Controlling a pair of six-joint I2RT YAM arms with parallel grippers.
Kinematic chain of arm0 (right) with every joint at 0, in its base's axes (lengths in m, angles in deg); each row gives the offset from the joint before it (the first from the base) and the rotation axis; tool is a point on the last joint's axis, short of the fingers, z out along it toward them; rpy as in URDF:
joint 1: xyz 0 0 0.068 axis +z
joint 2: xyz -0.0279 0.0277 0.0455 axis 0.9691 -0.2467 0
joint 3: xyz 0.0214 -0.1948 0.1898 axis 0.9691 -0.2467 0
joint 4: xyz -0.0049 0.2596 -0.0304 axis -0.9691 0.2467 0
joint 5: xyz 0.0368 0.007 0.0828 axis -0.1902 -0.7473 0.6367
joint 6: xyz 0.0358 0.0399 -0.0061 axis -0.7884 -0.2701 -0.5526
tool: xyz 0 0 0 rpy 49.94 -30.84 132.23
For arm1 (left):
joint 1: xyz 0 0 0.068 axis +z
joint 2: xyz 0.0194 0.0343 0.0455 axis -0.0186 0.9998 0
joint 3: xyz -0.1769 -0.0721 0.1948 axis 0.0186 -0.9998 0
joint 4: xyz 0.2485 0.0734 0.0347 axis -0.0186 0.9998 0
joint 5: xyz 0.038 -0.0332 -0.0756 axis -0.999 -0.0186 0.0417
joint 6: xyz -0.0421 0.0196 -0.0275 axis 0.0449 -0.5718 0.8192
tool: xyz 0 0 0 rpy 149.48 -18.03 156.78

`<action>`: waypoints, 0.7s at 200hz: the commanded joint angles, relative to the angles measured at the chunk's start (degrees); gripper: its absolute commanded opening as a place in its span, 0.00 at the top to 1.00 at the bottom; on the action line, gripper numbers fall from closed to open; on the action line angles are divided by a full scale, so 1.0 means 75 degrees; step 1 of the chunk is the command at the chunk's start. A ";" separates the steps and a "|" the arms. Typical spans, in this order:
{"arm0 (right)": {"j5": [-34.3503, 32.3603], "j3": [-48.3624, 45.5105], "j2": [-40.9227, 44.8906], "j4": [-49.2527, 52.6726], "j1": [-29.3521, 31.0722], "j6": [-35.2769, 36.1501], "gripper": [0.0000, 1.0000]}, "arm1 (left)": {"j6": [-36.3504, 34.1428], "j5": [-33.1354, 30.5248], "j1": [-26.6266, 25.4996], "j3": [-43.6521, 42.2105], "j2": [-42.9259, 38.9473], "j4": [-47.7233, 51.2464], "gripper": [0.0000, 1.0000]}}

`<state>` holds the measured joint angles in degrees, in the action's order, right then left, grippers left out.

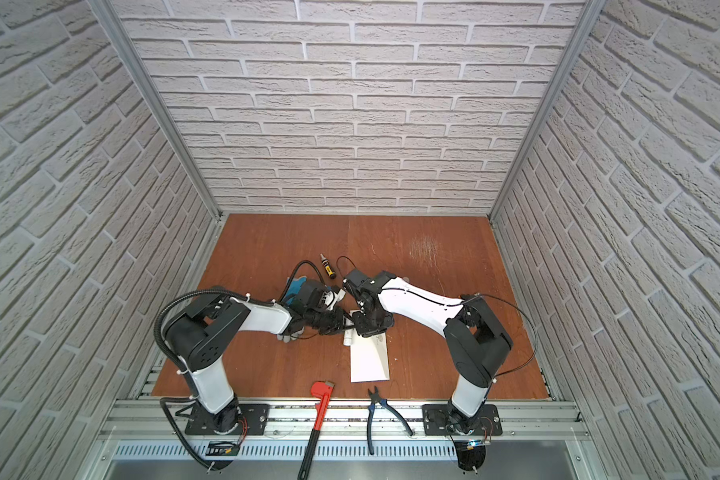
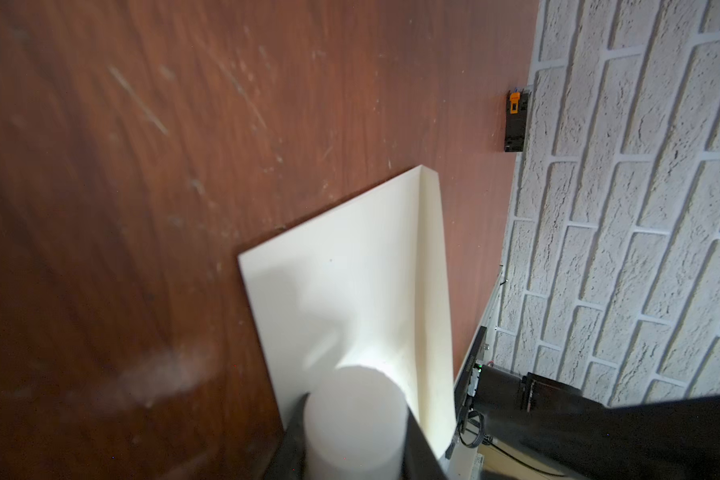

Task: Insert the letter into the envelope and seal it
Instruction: 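Press the envelope flap with the closed right gripper while the left holds the glue stick, then lift the right gripper off the envelope while the left raises the glue stick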

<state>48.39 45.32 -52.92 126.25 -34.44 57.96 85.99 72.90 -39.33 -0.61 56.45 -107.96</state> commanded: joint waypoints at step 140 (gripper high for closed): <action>-0.0286 -0.0658 0.1859 -0.0501 -0.0563 0.0024 0.70 | -0.0621 -0.0388 -0.0025 0.0780 -0.0820 0.0797 1.00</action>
<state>46.83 42.22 -41.40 124.11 -37.74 58.03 83.91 71.13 -39.33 2.28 54.31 -103.34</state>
